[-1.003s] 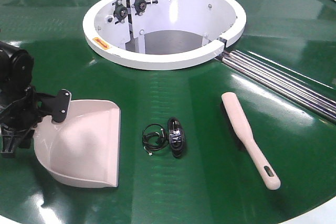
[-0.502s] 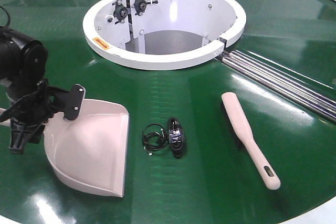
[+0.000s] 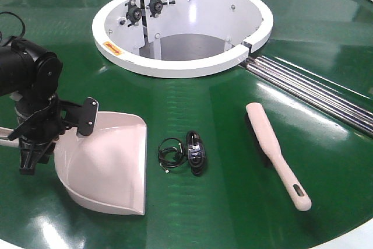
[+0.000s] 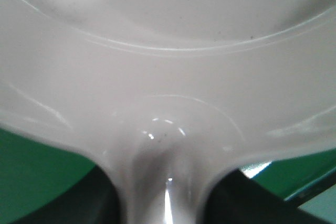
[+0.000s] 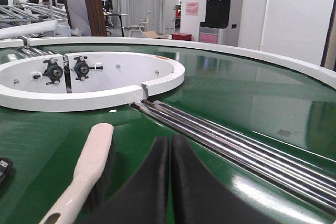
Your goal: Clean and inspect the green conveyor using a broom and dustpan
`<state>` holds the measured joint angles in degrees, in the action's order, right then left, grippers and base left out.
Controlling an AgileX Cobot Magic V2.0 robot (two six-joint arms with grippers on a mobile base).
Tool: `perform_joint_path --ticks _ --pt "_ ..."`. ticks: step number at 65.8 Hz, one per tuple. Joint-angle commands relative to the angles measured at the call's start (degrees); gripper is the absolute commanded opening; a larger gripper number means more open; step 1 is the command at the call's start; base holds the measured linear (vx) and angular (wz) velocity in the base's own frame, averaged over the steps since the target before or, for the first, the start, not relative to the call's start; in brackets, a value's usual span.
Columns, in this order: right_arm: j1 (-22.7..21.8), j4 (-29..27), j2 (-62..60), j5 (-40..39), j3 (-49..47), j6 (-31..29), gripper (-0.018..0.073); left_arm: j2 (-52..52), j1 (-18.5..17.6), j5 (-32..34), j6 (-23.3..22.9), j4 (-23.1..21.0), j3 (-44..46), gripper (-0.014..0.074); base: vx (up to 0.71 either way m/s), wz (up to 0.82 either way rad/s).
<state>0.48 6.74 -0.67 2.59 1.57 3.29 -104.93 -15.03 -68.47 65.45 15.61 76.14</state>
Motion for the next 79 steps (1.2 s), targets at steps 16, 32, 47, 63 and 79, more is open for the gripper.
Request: perform_joint_path --ticks 16,32,47,63,79 --pt "-0.3 0.4 -0.7 -4.0 0.2 -0.1 -0.0009 2.6 -0.6 3.8 -1.1 -1.6 1.7 -0.0007 0.0 0.0" --pt "-0.3 0.4 -0.7 -4.0 0.2 -0.1 -0.0009 2.6 -0.6 3.6 -1.1 -2.0 1.7 -0.0006 0.0 0.0" --pt "-0.3 0.4 -0.6 -4.0 0.2 -0.1 -0.0009 2.6 -0.6 3.6 -1.1 -2.0 1.7 -0.0006 0.0 0.0" --pt "-0.3 0.4 -0.6 -4.0 0.2 -0.1 -0.0009 2.6 -0.6 3.6 -1.1 -2.0 1.7 -0.0006 0.0 0.0" --pt "-0.3 0.4 -0.6 -4.0 0.2 -0.1 -0.0009 2.6 -0.6 3.5 -1.1 -2.0 1.7 -0.0006 0.0 0.0"
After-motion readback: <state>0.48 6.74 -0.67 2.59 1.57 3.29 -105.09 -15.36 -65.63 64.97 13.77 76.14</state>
